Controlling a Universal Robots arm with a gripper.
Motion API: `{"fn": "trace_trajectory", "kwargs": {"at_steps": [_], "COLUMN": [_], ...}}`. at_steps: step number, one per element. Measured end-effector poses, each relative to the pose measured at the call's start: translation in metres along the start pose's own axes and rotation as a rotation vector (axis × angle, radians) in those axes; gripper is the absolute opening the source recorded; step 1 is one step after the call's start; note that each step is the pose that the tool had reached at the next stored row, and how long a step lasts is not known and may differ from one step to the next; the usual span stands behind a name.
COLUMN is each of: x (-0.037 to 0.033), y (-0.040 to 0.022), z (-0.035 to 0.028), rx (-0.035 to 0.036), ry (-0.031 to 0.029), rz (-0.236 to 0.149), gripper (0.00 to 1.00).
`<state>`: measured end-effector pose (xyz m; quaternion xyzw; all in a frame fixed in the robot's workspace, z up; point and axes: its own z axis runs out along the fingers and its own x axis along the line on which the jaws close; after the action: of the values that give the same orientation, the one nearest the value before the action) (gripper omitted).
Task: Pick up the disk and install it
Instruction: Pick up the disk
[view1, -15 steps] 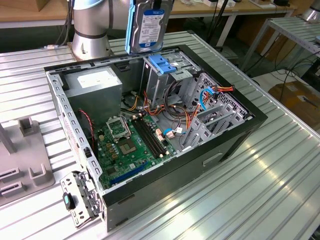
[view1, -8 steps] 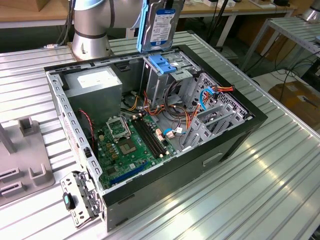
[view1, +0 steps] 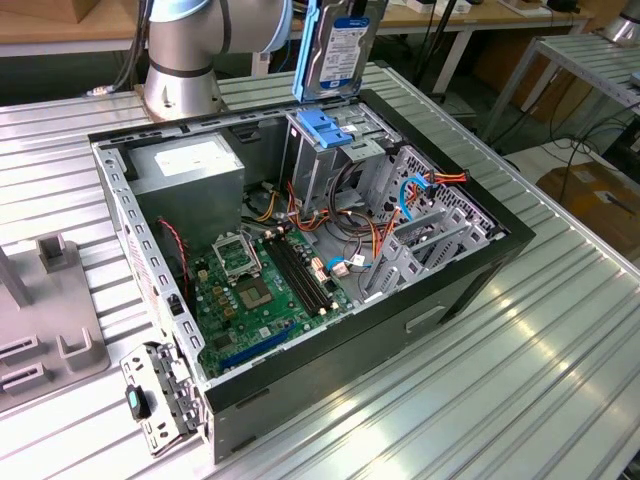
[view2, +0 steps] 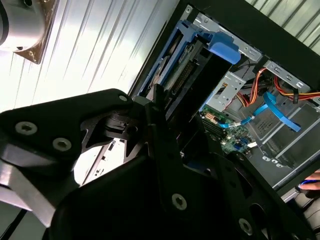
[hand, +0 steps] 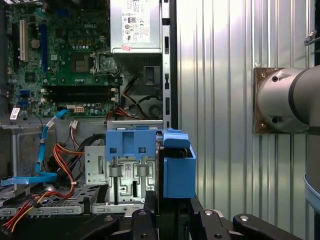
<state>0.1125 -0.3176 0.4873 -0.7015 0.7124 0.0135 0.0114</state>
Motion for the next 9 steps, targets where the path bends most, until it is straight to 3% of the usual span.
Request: {"fn": "trace_trajectory", "kwargs": {"at_steps": [9], "x": [0.0077], "y": [-0.0007], "z": [-0.0003], "rx": [0.0000], "ry": [0.0005], "rz": [0.000], "gripper": [0.35]}}
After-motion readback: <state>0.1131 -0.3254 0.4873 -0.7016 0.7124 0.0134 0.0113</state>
